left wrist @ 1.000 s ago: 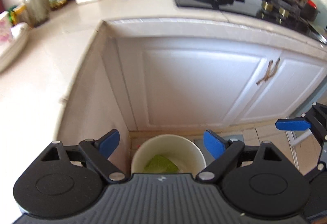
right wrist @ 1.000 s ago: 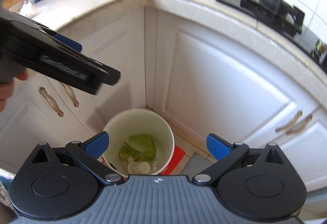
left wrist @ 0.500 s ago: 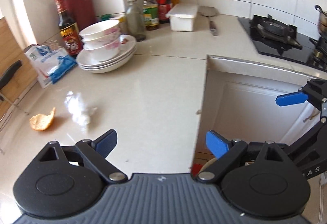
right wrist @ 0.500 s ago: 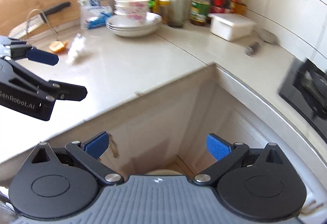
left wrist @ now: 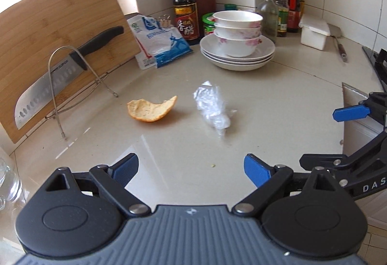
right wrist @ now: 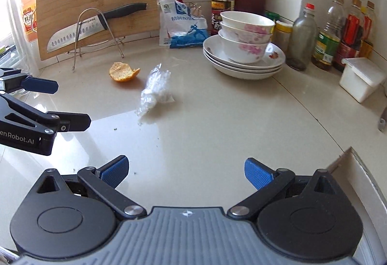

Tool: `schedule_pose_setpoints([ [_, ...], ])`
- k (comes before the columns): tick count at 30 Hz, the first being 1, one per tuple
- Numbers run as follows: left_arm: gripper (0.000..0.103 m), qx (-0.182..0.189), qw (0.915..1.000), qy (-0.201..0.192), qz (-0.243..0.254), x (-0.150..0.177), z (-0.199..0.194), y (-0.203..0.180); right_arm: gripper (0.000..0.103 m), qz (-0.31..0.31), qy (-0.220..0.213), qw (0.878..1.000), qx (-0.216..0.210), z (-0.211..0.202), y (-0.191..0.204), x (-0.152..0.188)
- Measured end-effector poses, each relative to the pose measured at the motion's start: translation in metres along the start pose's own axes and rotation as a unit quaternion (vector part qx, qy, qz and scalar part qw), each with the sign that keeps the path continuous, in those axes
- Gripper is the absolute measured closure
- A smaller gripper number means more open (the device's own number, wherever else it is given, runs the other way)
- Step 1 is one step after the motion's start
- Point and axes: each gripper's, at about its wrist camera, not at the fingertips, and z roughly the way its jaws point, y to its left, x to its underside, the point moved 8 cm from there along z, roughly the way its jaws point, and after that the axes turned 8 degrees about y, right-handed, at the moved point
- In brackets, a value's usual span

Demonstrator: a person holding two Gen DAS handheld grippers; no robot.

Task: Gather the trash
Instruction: 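Move both grippers back over the counter toward the plastic bag and crust, then grasp the clear plastic bag with the right gripper while the left grasps the bread crust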

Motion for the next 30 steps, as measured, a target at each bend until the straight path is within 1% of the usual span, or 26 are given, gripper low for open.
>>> schedule_pose_setpoints([
  [7,0.009,-0.015,0.9996,0.008,-0.024,-0.005,0.018,0.033,0.0,-0.016,0.005,0.999,-0.031,0.048,0.016,-0.044],
  [11,0.009,-0.018,0.9992,0.015,-0.032,-0.008,0.03,0.045,0.0,-0.027,0.017,0.999,-0.04,0.075,0.023,-0.06],
  [14,0.009,-0.02,0.999,0.017,-0.036,-0.01,0.039,0.053,0.004,-0.039,0.025,0.998,-0.043,0.091,0.031,-0.068],
  [15,0.009,-0.022,0.9989,0.018,-0.038,-0.011,0.042,0.055,0.006,-0.042,0.026,0.998,-0.043,0.095,0.032,-0.07],
  [18,0.009,-0.025,0.9986,0.02,-0.042,-0.014,0.048,0.061,0.018,-0.048,0.033,0.997,-0.047,0.107,0.036,-0.076],
  [20,0.009,-0.027,0.9984,0.021,-0.044,-0.015,0.051,0.063,0.02,-0.051,0.029,0.997,-0.048,0.109,0.038,-0.08],
  [23,0.009,-0.028,0.9983,0.024,-0.046,-0.017,0.056,0.065,0.027,-0.059,0.024,0.997,-0.045,0.112,0.04,-0.086],
  [25,0.009,-0.028,0.9982,0.025,-0.047,-0.018,0.058,0.065,0.042,-0.067,0.023,0.997,-0.038,0.113,0.041,-0.09],
  [26,0.009,-0.028,0.9982,0.026,-0.047,-0.019,0.06,0.066,0.046,-0.069,0.022,0.997,-0.035,0.113,0.041,-0.091],
  [27,0.009,-0.026,0.9982,0.027,-0.047,-0.02,0.062,0.066,0.052,-0.07,0.023,0.997,-0.036,0.112,0.04,-0.091],
  [29,0.009,-0.02,0.9981,0.029,-0.05,-0.021,0.066,0.066,0.056,-0.071,0.023,0.997,-0.037,0.111,0.041,-0.091],
  [30,0.009,-0.013,0.998,0.031,-0.053,-0.022,0.069,0.065,0.063,-0.072,0.023,0.996,-0.037,0.111,0.041,-0.091],
])
